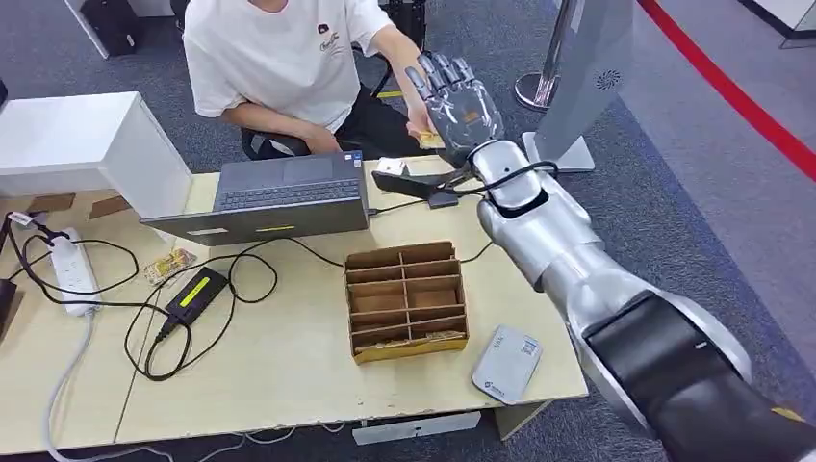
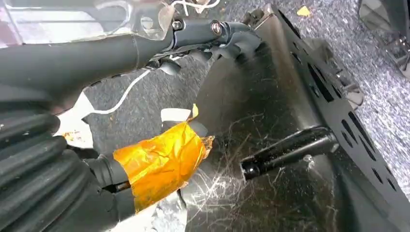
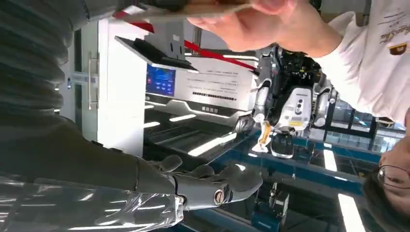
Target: Pass the card to the sensor for recognition and then transmit it.
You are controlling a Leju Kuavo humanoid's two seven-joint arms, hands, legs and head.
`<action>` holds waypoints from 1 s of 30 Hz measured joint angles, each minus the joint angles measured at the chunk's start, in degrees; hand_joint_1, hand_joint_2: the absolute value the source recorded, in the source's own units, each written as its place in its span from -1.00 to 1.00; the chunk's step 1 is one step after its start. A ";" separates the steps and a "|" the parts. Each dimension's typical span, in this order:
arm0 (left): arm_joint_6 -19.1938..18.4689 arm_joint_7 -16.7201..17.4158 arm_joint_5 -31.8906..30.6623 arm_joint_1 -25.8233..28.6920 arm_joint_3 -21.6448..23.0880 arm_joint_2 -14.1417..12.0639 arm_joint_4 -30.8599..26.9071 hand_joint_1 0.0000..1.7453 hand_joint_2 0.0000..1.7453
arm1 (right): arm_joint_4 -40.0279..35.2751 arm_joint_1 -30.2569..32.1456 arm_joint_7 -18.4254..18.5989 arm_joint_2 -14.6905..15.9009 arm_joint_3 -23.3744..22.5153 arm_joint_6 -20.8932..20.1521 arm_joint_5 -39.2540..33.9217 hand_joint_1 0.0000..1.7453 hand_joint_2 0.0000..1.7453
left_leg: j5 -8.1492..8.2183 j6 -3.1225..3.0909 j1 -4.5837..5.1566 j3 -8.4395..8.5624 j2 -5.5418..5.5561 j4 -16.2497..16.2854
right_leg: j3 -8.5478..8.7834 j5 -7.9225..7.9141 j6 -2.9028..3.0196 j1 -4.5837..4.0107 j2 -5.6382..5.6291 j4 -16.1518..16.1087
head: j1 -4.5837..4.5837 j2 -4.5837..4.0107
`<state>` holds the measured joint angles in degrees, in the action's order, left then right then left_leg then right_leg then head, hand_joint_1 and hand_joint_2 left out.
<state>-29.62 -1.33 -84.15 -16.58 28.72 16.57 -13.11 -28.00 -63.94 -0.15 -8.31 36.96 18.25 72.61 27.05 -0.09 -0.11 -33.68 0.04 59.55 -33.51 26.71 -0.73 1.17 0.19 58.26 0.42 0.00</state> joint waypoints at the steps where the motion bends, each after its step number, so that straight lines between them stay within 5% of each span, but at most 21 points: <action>1: -0.24 0.09 0.17 -0.03 0.00 0.00 0.00 -1.00 1.00 | 0.00 0.13 -0.11 0.00 0.00 -0.13 -0.17 1.00 1.00 | 0.00 0.00 0.00 0.00 0.00 0.00 | 0.00 0.00 0.00 0.00 0.01 0.00 | 0.00 0.00; 21: -1.88 -0.44 0.31 -0.31 0.00 0.04 0.00 -1.00 1.00 | 0.02 1.46 -2.23 1.22 -1.14 -0.15 -1.03 1.00 1.00 | 0.00 0.00 -0.01 -0.01 -0.01 -0.02 | -0.05 -0.01 0.02 -0.01 -0.03 0.00 | 0.00 0.00; 30: -1.44 -0.05 0.92 -0.30 0.00 0.04 0.00 -1.00 1.00 | -1.18 5.35 -7.41 3.35 -2.80 5.69 -4.33 1.00 1.00 | 0.00 0.00 0.00 -0.01 0.04 -0.01 | -0.03 -0.02 0.02 0.00 0.02 0.00 | 0.00 0.00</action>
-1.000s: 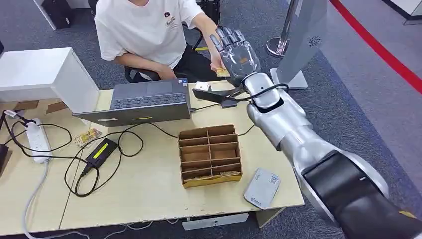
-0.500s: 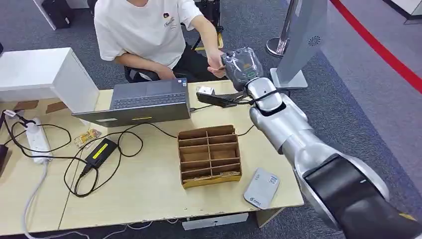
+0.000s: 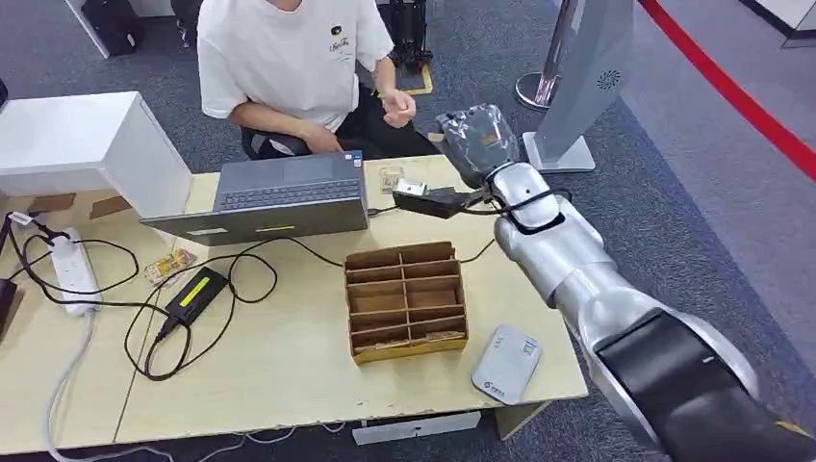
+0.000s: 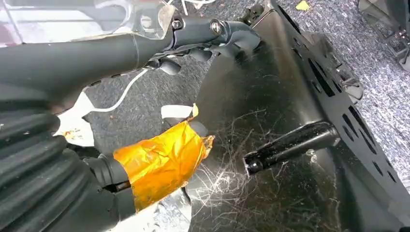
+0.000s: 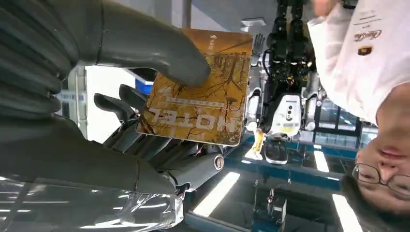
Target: Pass the card to the sensor for recognition and then transmit it.
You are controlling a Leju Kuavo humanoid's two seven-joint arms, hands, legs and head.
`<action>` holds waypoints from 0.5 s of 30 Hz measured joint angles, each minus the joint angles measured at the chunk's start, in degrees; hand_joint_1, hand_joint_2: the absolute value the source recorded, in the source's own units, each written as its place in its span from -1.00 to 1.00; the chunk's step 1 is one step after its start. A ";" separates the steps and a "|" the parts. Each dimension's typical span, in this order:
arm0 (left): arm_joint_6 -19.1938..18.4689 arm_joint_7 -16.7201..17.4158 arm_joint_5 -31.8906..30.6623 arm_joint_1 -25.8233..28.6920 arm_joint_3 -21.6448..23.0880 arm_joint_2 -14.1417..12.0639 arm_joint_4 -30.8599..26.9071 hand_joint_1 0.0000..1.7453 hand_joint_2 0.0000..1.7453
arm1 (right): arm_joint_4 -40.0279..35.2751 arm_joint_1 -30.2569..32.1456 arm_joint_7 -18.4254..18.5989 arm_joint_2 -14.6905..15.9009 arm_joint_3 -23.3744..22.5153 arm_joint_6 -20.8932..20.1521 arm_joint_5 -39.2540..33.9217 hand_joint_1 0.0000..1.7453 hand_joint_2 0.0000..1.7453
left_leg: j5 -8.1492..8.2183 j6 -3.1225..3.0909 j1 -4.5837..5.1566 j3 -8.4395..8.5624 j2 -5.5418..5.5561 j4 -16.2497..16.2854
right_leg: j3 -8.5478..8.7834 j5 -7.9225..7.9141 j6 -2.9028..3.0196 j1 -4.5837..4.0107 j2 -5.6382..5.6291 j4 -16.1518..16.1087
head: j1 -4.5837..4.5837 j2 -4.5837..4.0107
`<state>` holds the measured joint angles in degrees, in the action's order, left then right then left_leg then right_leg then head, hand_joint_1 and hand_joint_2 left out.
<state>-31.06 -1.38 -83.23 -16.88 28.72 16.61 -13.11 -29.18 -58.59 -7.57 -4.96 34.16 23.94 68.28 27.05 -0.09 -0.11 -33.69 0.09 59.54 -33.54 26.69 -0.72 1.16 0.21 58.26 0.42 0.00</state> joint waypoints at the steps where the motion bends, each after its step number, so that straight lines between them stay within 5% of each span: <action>1: 0.07 0.00 0.02 0.00 0.00 0.00 0.00 -1.00 1.00 | -0.37 0.71 -0.52 0.46 -0.31 0.41 -0.37 1.00 1.00 | 0.00 0.00 0.00 0.00 0.01 0.00 | 0.00 0.00 0.00 0.00 0.00 0.00 | 0.02 0.00; 8: 1.33 0.55 1.22 0.00 0.00 -0.02 0.07 -1.00 1.00 | -6.46 6.94 -6.35 4.43 -3.14 0.74 -6.20 1.00 1.00 | 0.00 -0.01 0.01 -0.01 0.09 0.00 | -0.01 0.00 0.00 0.00 0.05 -0.02 | 0.00 0.00; 15: 1.99 1.01 1.73 0.20 0.00 -0.09 0.22 -1.00 1.00 | -12.05 11.92 -8.26 7.43 -5.27 0.35 -8.98 1.00 1.00 | 0.01 -0.01 -0.01 0.01 0.05 0.00 | 0.00 0.00 0.00 -0.01 0.02 -0.03 | -0.02 0.00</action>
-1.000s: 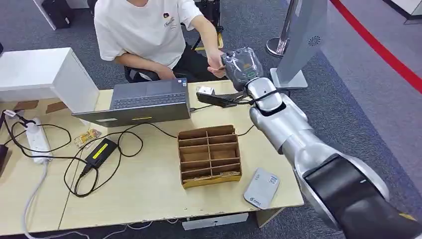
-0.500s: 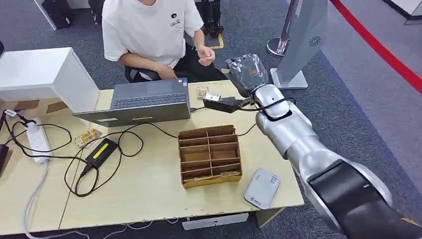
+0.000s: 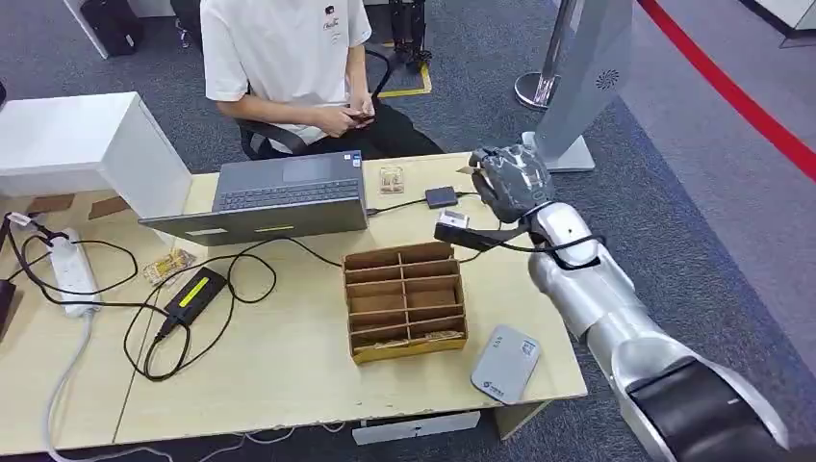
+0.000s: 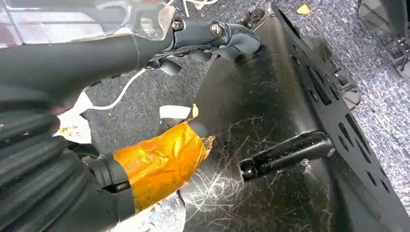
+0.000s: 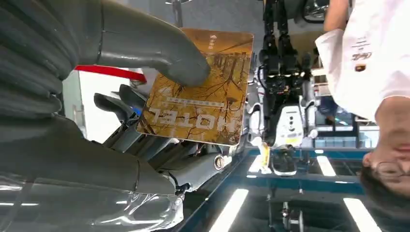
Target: Pass the card to the sensor for recognition and then transmit it.
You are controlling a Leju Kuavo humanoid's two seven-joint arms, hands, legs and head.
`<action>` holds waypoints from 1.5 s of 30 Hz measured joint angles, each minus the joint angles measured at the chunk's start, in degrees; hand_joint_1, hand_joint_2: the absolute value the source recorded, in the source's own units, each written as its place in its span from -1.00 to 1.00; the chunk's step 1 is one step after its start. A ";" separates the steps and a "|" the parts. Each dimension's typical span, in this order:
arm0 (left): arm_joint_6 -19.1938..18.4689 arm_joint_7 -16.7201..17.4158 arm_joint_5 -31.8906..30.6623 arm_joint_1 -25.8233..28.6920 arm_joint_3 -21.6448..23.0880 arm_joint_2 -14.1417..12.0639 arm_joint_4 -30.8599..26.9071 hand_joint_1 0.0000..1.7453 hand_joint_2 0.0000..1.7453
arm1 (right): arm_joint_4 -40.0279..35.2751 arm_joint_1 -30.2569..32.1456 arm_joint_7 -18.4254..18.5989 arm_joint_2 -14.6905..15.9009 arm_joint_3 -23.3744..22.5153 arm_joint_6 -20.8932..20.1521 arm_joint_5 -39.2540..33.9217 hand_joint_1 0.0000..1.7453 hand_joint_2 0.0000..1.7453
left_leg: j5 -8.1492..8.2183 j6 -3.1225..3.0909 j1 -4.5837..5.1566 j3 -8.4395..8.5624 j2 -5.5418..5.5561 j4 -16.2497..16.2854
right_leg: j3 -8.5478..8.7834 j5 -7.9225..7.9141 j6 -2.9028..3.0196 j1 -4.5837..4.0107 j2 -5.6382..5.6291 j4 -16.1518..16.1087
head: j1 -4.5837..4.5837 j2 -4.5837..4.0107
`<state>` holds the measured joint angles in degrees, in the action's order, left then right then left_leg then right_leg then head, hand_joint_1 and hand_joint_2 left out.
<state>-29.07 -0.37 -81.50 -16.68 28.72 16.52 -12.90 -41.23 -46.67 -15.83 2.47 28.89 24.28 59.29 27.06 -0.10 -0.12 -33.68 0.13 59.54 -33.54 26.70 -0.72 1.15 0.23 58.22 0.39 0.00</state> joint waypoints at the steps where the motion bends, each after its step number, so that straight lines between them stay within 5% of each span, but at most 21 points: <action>1: 0.48 0.17 0.20 0.14 0.00 -0.06 0.00 -1.00 1.00 | -1.93 1.39 -0.46 0.61 -0.61 -0.50 -1.09 1.00 1.00 | 0.00 0.00 0.00 -0.01 0.07 0.00 | 0.02 0.01 0.00 0.00 0.10 0.00 | 0.04 0.02; 17: 4.15 0.70 0.92 0.40 0.00 -0.22 0.07 -1.00 1.00 | -17.81 15.62 -2.71 4.33 -2.95 -3.30 -5.48 1.00 1.00 | 0.00 0.00 0.01 -0.08 0.09 -0.01 | -0.02 0.01 -0.01 0.01 0.13 0.00 | 0.02 0.02; 45: 5.44 1.49 1.14 0.46 0.00 -0.26 0.09 -1.00 1.00 | -22.20 22.38 -2.88 7.82 -6.01 -2.86 -6.51 1.00 1.00 | 0.01 -0.01 0.02 -0.11 0.09 0.00 | -0.03 0.01 -0.01 0.01 0.13 -0.03 | 0.02 0.02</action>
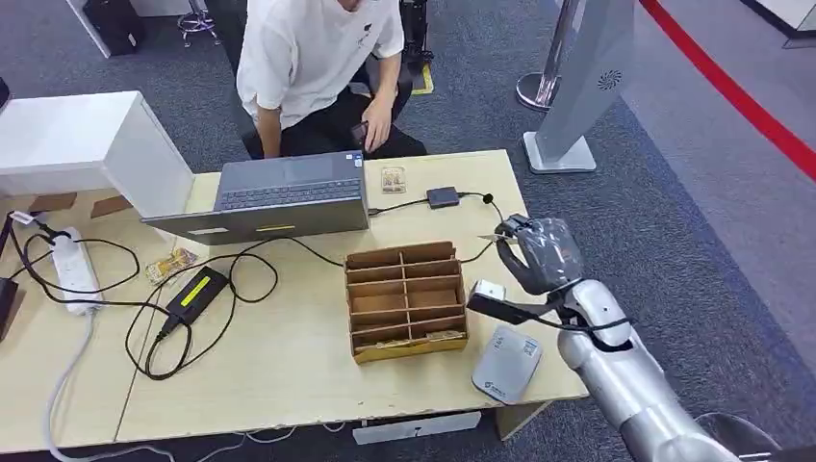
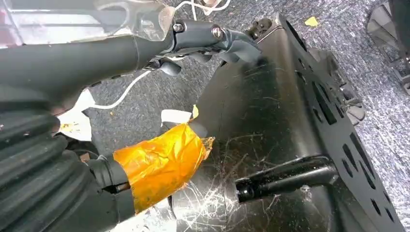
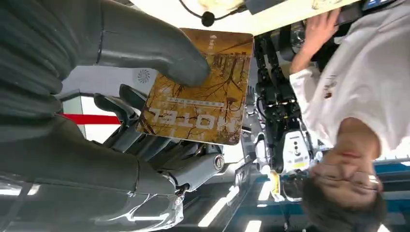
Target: Pass the card to the sensor for recognition and then transmit it.
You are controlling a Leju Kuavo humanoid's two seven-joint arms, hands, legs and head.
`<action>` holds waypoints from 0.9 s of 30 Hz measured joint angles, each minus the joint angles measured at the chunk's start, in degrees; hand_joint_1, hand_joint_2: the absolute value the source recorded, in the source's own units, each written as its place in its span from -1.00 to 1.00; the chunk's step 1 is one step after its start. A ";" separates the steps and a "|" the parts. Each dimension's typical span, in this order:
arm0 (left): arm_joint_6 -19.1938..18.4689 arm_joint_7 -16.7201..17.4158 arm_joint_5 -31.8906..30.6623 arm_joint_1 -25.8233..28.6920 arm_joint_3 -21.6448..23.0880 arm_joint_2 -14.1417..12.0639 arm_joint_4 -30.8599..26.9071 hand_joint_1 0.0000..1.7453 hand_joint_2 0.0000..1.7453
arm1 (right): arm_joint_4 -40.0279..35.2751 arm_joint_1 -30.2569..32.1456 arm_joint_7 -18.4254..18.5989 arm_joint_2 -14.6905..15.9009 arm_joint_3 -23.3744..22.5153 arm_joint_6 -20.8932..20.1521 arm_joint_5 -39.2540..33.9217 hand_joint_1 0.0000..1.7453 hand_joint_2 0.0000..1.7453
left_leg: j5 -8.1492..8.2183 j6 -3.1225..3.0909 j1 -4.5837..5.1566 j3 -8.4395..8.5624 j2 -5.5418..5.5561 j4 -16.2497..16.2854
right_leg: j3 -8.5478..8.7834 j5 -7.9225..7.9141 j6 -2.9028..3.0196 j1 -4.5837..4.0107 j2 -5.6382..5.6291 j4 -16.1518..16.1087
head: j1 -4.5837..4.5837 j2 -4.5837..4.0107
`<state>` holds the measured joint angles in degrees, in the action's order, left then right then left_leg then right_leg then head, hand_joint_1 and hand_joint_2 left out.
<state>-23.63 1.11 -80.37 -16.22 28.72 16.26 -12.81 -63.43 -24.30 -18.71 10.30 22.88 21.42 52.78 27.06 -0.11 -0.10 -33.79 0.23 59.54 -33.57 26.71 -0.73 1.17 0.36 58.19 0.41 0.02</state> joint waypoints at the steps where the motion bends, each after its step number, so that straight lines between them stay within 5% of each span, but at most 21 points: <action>1: 0.09 0.07 0.07 0.03 0.00 -0.02 0.00 -1.00 1.00 | -0.57 0.65 0.00 0.31 -0.31 0.09 0.00 1.00 1.00 | 0.01 -0.02 0.00 0.00 0.00 0.00 | 0.00 0.00 0.00 0.00 0.00 0.00 | 0.00 -0.02; 27: 1.03 0.42 0.94 0.19 0.00 -0.17 0.02 -1.00 1.00 | -9.77 8.87 -0.66 4.17 -5.42 0.79 -1.09 1.00 1.00 | 0.01 -0.02 0.00 -0.02 0.00 -0.01 | -0.02 0.01 -0.01 0.00 0.01 0.00 | 0.00 -0.02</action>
<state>-22.60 1.53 -79.43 -16.03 28.72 16.09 -12.79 -73.20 -15.43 -19.37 14.47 17.46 22.21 51.69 27.08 -0.13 -0.11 -33.81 0.22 59.54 -33.59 26.72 -0.73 1.16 0.37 58.19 0.42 0.00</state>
